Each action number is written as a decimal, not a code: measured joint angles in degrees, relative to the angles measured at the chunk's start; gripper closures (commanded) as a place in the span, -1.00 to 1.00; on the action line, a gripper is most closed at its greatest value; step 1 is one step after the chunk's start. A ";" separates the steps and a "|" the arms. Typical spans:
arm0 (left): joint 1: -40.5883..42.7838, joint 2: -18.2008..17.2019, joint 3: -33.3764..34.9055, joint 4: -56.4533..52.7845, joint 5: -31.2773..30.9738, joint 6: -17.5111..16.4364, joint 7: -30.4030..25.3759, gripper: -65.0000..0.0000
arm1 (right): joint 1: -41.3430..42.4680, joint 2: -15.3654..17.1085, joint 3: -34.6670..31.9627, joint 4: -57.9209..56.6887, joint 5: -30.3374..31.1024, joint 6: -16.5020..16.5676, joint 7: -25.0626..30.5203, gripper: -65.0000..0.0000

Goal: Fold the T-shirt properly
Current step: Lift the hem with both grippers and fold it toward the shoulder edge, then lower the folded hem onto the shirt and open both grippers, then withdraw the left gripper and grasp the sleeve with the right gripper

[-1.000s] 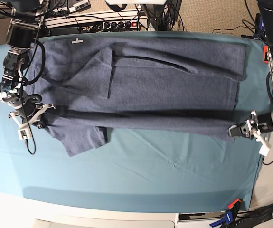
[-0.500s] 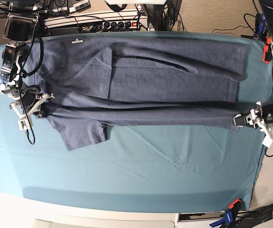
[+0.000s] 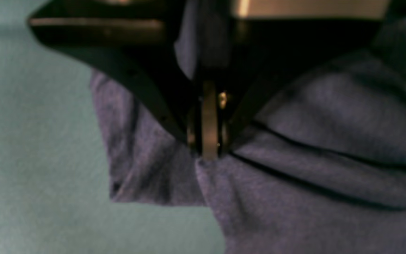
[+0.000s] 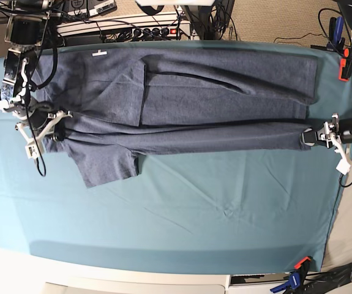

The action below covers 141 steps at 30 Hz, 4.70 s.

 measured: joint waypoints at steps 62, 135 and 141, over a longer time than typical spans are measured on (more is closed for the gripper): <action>5.35 -4.35 0.00 4.50 -0.63 -0.55 -1.01 0.25 | -11.19 -0.13 5.60 20.11 -0.24 -0.85 -3.78 0.08; 5.27 -6.95 0.04 7.45 0.04 -0.20 -1.07 0.25 | -7.65 -13.81 5.88 31.43 16.76 4.74 -31.08 1.00; 5.27 -6.95 0.04 7.43 0.04 -0.17 -1.07 0.25 | -13.11 -13.73 5.86 32.26 16.74 4.72 -31.98 1.00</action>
